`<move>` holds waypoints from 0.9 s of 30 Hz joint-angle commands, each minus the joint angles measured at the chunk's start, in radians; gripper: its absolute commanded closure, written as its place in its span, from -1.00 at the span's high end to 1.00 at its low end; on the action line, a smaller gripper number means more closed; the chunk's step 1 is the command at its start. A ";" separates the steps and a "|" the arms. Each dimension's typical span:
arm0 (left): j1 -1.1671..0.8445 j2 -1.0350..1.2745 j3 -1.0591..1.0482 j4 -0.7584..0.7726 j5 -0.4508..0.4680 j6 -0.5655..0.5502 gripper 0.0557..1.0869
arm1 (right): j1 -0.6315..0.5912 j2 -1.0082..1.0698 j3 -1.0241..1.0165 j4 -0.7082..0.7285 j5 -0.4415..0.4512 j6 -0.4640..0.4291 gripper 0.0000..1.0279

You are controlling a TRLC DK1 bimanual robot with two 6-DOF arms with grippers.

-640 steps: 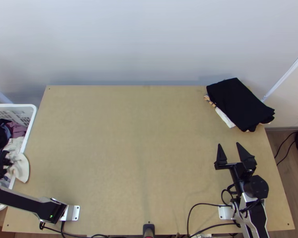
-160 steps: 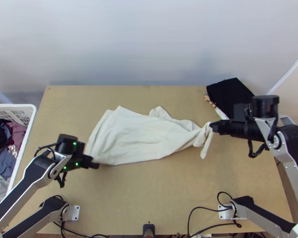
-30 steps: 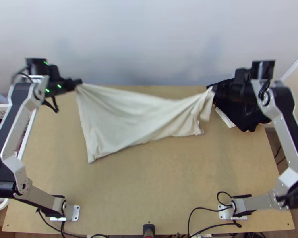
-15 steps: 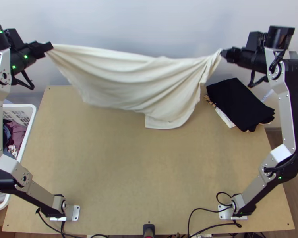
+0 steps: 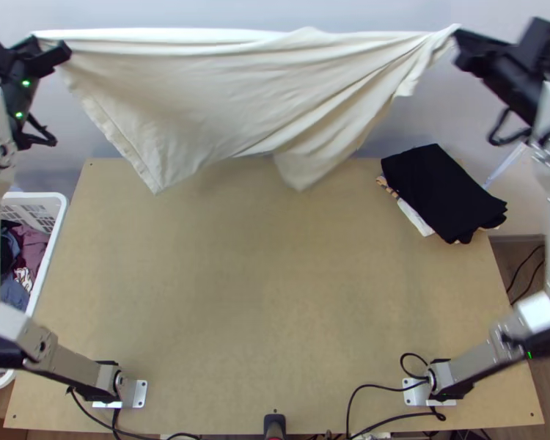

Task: Fold the t-shirt

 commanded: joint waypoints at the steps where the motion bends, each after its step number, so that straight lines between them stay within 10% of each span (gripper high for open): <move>1: 0.008 -0.106 -0.046 0.034 -0.039 0.017 -0.92 | -0.045 -0.175 -0.073 0.040 0.013 0.022 -0.94; 13: -0.098 -0.587 -0.598 0.139 -0.023 0.016 -0.92 | -0.071 -0.692 -0.576 0.034 0.013 0.022 -0.94; 27: -0.154 -0.846 -0.983 0.040 -0.005 -0.044 -0.92 | 0.036 -0.792 -0.869 -0.092 0.001 0.034 -0.94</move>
